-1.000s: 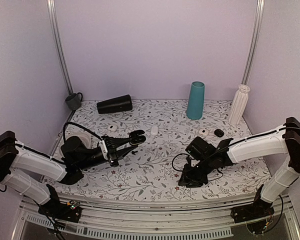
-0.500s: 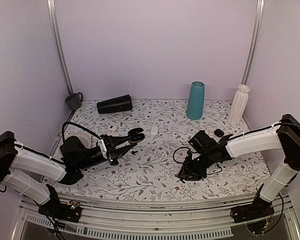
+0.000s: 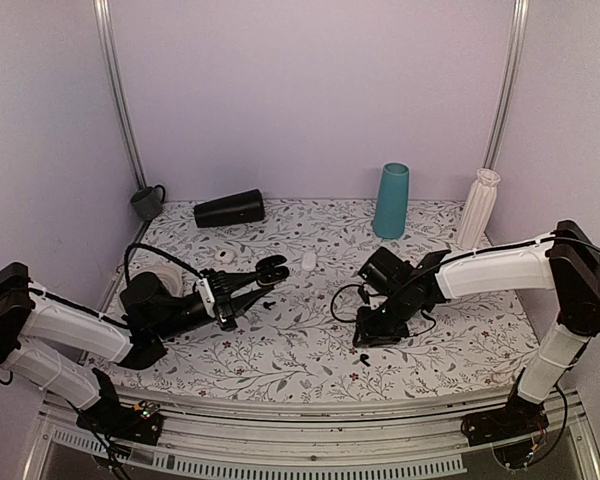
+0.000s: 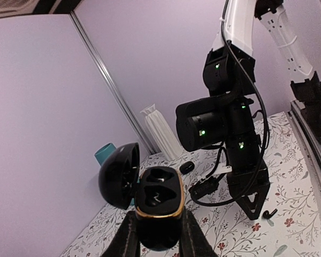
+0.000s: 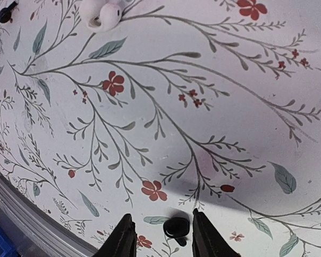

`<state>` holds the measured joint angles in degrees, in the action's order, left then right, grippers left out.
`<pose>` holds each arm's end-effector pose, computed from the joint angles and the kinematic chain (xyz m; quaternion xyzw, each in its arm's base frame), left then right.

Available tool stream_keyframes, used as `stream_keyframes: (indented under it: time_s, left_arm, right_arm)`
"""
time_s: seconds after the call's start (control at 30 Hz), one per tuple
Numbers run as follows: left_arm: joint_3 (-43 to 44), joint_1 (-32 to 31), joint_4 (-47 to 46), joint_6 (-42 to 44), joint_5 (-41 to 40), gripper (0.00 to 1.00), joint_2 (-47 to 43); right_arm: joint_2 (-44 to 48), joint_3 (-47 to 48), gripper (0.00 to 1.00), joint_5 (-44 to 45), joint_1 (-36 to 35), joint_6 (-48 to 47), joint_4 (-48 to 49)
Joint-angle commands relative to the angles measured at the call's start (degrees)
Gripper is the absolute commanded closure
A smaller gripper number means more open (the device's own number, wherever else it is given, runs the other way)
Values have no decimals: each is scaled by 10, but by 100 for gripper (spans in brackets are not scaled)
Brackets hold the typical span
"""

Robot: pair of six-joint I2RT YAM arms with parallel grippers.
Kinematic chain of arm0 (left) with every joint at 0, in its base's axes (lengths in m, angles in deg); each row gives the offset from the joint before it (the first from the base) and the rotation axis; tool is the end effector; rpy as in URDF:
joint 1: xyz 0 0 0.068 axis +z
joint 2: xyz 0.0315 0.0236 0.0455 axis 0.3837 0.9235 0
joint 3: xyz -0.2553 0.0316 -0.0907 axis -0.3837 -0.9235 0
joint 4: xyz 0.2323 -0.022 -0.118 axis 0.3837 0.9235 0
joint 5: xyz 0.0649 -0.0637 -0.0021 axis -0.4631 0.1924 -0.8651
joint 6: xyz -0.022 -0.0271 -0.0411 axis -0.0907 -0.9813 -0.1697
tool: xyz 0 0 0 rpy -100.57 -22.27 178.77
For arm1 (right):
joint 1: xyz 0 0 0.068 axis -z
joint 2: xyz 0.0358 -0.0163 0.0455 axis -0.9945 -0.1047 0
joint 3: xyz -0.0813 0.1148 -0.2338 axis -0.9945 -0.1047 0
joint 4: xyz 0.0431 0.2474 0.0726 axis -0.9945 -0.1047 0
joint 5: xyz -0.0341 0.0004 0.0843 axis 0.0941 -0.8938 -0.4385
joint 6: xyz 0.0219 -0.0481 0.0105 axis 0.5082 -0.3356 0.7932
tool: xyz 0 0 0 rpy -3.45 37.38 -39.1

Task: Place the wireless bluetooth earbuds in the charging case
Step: Adjust the left earbud at the center of the board.

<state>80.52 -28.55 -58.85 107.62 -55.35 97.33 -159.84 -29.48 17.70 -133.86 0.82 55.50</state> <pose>0.1480 -0.1981 0.2159 0.4588 0.4353 -0.2623 0.7289 0.2006 0.2479 0.1622 -0.0978 0.9758 0.1863 0.0603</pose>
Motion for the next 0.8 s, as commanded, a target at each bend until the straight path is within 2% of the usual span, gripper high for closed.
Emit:
stream_keyframes:
  time_s: [0.0,0.2,0.77]
  left_arm:
    - [5,-8,10,2,-6,100,-13]
    - [8,-10,18,2,-7,100,-19]
    - [8,-10,18,4,-9,100,-19]
  right_arm:
    - [-29,35,64,36,-28,-31,-76]
    - [-36,60,64,87,-39,0,-115]
    - [-76,86,66,78,-62,20,-105]
